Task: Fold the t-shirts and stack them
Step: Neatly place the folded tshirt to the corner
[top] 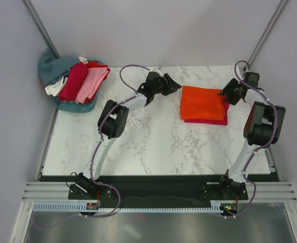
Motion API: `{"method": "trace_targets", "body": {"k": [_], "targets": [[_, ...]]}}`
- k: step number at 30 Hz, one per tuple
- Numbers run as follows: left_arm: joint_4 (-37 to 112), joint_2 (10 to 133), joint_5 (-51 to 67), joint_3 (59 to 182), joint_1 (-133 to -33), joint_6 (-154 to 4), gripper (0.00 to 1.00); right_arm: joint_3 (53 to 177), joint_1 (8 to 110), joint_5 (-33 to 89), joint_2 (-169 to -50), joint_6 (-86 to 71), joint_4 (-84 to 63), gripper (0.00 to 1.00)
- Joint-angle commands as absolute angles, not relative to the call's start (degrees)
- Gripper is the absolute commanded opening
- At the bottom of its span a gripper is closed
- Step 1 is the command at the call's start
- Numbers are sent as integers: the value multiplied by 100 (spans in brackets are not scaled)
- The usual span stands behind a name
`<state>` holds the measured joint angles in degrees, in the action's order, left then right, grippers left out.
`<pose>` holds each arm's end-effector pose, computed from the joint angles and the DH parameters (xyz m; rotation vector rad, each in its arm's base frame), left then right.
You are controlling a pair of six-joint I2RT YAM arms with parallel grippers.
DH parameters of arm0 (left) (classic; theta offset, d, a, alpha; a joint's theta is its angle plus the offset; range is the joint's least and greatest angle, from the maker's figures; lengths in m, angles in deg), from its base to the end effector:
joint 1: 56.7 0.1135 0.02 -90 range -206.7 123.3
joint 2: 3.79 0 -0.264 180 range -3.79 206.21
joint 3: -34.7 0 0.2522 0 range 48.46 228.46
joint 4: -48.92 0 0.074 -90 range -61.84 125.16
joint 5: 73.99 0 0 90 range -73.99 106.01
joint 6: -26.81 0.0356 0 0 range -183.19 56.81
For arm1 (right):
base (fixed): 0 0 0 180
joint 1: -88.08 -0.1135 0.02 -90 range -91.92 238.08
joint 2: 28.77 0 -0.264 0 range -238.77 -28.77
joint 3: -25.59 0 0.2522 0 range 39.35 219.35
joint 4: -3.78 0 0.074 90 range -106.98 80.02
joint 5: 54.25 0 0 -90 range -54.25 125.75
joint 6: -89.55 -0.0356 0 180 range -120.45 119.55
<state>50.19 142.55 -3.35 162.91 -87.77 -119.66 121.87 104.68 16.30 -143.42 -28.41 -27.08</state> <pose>0.4927 -0.3107 0.1501 -0.1995 2.0769 -1.3173 0.4248 -0.1143 0.1925 0.7753 2.2989 0.5020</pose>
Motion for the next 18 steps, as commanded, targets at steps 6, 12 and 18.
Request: {"method": "trace_targets", "body": {"k": [6, 12, 18], "targets": [[5326, 14527, -465, 16790, -9010, -12252, 54, 12697, 10346, 1536, -14724, -2708, -2685, 61], [5326, 14641, -412, 16834, -9019, -12331, 53, 12882, 10328, 1316, -14813, -2690, -2685, 42], [5335, 14721, -403, 16878, -9027, -12383, 52, 12909, 10302, 1263, -14839, -2646, -2677, 18]]}}
